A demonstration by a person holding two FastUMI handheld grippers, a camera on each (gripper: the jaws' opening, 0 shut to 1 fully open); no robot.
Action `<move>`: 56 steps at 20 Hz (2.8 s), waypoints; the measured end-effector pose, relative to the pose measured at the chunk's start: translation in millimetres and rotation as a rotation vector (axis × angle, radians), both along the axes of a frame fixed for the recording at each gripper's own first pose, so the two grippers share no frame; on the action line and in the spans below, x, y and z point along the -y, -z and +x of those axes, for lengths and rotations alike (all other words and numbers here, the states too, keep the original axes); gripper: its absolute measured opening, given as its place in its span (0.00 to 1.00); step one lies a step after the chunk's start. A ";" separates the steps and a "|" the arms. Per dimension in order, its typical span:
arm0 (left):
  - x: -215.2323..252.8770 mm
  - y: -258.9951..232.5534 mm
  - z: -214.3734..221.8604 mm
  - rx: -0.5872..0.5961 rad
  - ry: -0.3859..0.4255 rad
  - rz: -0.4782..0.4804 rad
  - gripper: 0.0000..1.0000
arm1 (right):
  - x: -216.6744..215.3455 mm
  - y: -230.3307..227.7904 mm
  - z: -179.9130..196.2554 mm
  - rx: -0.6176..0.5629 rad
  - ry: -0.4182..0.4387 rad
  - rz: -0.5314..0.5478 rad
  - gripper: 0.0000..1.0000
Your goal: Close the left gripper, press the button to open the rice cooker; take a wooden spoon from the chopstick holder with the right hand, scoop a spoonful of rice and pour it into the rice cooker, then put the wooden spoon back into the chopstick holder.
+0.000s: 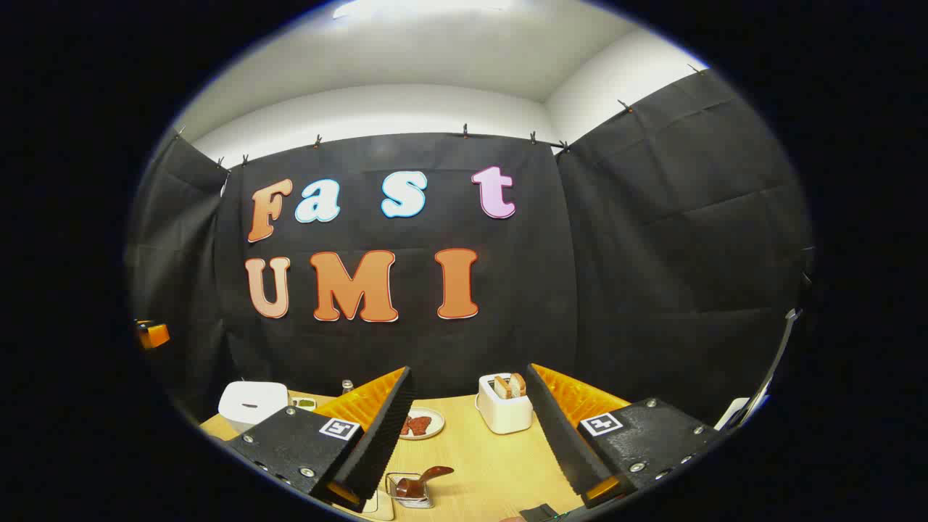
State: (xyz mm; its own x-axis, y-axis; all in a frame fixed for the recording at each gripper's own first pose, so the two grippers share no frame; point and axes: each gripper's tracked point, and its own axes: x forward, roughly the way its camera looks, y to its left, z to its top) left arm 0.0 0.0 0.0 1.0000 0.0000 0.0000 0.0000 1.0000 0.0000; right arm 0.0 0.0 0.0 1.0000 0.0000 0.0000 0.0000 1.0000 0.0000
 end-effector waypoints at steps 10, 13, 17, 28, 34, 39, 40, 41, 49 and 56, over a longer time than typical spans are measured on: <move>-13.9 -6.7 7.2 0.013 0.018 0.017 1.00 | -19.5 -5.8 8.0 -0.005 -0.002 -0.016 0.95; -17.5 -6.5 9.7 0.009 0.015 0.017 1.00 | -27.7 -4.3 10.1 -0.012 -0.018 -0.020 0.95; -20.5 0.1 12.0 -0.012 0.015 0.002 0.99 | -35.5 0.1 12.5 -0.020 -0.033 -0.041 0.95; -20.6 -2.9 12.8 -0.004 0.034 0.035 0.39 | -37.8 6.7 17.5 -0.038 -0.045 -0.043 0.95; -7.0 2.0 13.1 -0.012 0.055 0.056 0.08 | -37.2 11.9 19.6 -0.050 -0.047 -0.040 0.95; 4.5 25.1 26.2 -0.074 0.102 0.010 0.05 | -32.7 15.4 17.1 -0.058 -0.046 -0.034 0.95; 5.4 31.5 32.5 -0.088 0.106 0.000 0.05 | -32.3 16.4 18.0 -0.060 -0.045 -0.034 0.95; 6.2 37.9 39.9 -0.103 0.111 -0.008 0.05 | -31.1 16.8 18.6 -0.061 -0.045 -0.036 0.95; 17.8 117.0 124.1 -0.243 0.131 0.025 0.05 | -19.4 26.1 20.1 -0.090 -0.029 -0.053 0.95; 20.7 210.9 179.9 -0.440 0.153 0.021 0.05 | -5.9 36.2 24.5 -0.121 0.003 -0.053 0.95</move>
